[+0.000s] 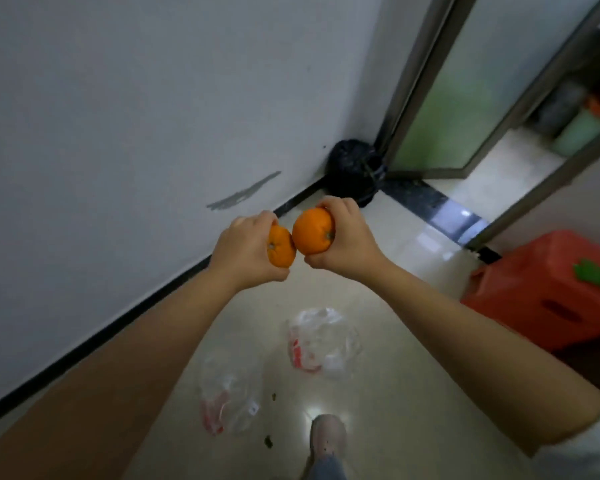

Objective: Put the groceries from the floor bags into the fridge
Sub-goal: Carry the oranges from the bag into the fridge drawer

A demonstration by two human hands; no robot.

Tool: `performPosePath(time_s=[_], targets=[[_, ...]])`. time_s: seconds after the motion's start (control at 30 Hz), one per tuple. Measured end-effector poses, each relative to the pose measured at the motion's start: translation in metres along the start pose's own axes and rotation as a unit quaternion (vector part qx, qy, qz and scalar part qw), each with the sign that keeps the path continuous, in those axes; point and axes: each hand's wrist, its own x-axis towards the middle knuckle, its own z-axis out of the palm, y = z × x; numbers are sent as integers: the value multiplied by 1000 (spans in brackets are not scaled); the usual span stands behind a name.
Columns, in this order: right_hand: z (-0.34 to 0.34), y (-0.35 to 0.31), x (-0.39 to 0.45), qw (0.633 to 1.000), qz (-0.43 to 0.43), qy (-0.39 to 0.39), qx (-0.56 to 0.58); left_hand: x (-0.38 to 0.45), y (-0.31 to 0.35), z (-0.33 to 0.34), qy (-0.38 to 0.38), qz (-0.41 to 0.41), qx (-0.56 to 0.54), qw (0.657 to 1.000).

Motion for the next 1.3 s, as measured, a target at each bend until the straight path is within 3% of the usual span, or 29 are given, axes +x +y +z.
performPosePath(time_s=[0.23, 0.4, 0.57, 0.77, 0.93, 1.07, 1.3], targets=[[-201, 6, -108, 989, 7, 130, -75, 10, 202, -47, 6, 215, 13, 977], [-318, 33, -252, 966, 86, 212, -118, -39, 370, -45, -11, 404, 12, 915], [-404, 55, -414, 938, 116, 276, -174, -123, 523, -7, -23, 507, -46, 860], [-478, 95, -607, 875, 174, 401, -209, -240, 693, 65, -1, 580, -138, 803], [-536, 125, -719, 853, 214, 408, -247, -309, 806, 104, -16, 608, -143, 781], [-581, 161, -763, 838, 222, 416, -274, -323, 876, 121, -13, 615, -126, 779], [-672, 233, -778, 812, 219, 438, -317, -279, 988, 125, 81, 609, -102, 783]])
